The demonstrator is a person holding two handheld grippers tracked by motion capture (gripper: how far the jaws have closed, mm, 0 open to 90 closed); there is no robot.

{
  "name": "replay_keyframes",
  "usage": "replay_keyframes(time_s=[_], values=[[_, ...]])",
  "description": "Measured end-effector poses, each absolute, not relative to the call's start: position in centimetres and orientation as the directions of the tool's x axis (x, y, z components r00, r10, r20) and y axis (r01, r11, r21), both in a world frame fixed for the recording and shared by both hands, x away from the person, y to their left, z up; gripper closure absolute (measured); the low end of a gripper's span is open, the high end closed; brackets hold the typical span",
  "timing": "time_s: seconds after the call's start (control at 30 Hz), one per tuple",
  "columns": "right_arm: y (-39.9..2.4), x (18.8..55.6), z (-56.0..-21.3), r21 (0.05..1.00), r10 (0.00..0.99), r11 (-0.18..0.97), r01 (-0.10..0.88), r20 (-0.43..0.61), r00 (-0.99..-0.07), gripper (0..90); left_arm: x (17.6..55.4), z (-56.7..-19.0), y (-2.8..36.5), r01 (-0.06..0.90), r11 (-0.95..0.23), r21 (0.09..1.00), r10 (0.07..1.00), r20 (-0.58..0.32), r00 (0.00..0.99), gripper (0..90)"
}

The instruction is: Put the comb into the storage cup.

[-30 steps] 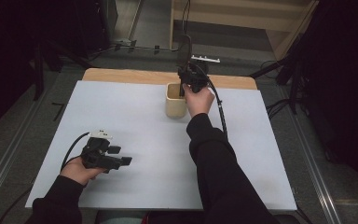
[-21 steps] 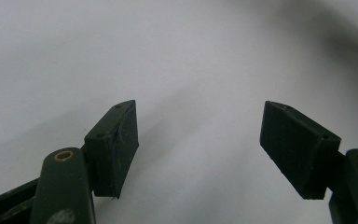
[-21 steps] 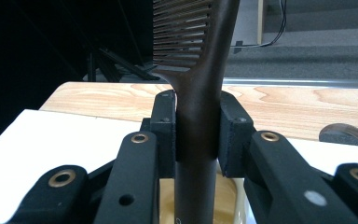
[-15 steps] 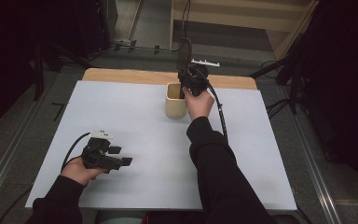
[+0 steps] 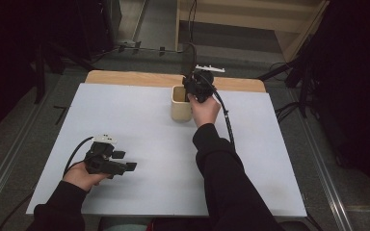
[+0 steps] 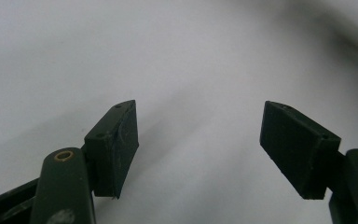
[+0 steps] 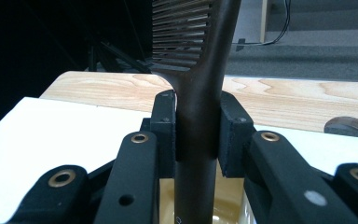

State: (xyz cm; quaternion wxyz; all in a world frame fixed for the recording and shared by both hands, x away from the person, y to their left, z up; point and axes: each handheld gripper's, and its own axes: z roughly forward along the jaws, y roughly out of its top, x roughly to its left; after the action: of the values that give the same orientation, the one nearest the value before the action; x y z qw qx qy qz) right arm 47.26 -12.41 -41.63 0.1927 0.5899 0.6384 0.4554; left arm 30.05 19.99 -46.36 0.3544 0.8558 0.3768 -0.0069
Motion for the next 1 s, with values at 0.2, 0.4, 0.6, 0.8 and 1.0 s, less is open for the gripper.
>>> replay_keyframes(time_s=[0.2, 0.4, 0.6, 0.8, 1.0], values=[[-12.26, 47.08, -41.96, 0.807, 0.931, -0.091, 0.583, 0.277, -0.238, 70.0, 30.03, -46.37, 19.98, 0.651, -0.465, 0.600, 0.641, -0.279, 0.715, 28.6], [-12.00, 46.87, -41.98, 0.809, 0.930, -0.077, 0.582, 0.268, -0.251, 70.0, 30.03, -46.39, 19.96, 0.650, -0.467, 0.600, 0.641, -0.277, 0.716, 28.7], [-12.09, 46.56, -42.05, 0.809, 0.928, -0.074, 0.583, 0.270, -0.257, 69.9, 30.03, -46.44, 19.89, 0.650, -0.471, 0.597, 0.639, -0.277, 0.718, 28.6], [-12.20, 46.46, -42.37, 0.813, 0.934, -0.052, 0.580, 0.245, -0.260, 69.9, 30.02, -46.48, 19.86, 0.649, -0.478, 0.592, 0.638, -0.274, 0.720, 28.6], [-12.27, 46.36, -42.65, 0.810, 0.933, -0.047, 0.584, 0.245, -0.264, 69.8, 30.04, -46.54, 19.86, 0.650, -0.478, 0.590, 0.639, -0.274, 0.718, 28.6]])
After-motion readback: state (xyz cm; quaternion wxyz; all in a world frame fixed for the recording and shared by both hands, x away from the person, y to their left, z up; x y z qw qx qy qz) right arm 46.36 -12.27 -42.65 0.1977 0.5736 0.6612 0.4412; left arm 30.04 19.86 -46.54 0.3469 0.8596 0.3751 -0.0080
